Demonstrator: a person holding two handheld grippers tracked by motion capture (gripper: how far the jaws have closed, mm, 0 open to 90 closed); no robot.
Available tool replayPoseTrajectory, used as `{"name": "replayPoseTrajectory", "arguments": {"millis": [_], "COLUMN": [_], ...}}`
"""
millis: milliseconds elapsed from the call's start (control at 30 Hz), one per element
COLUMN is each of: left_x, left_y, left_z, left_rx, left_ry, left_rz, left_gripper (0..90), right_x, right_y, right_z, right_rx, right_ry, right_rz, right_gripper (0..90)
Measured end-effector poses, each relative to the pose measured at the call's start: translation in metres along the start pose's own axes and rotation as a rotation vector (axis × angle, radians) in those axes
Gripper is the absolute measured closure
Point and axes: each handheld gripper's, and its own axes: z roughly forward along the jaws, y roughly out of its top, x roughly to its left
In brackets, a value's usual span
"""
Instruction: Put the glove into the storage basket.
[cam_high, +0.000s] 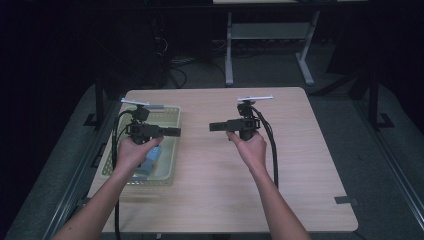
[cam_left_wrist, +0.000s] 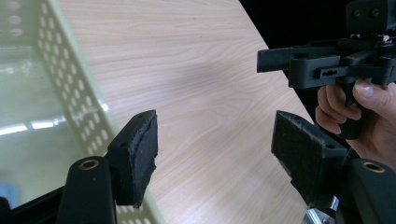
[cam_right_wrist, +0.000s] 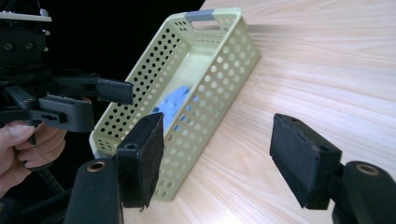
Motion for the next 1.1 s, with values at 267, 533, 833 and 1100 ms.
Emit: {"name": "replayPoseTrajectory", "arguments": {"millis": [267, 533, 833, 1100], "left_x": [-0.01, -0.02, -0.03, -0.042], "left_y": [0.0, 0.0, -0.003, -0.007], "left_z": [0.013, 0.028, 0.041, 0.059], "left_rx": [-0.001, 0.006, 0.009, 0.02], "left_ry": [-0.013, -0.024, -0.023, -0.055], "left_rz": [0.026, 0.041, 0.055, 0.068], "left_gripper": [31.1, 31.1, 30.3, 28.9], "right_x": [-0.014, -0.03, -0.042, -0.055], "right_y": [-0.007, -0.016, -0.025, -0.036], "right_z": [-0.023, -0.042, -0.062, -0.078], "right_rx": [-0.028, -0.043, -0.063, -0.077], "right_ry": [-0.021, -0.035, -0.042, -0.05], "right_rz": [0.022, 0.046, 0.059, 0.082], "right_gripper": [35.0, 34.7, 33.8, 33.7]}}
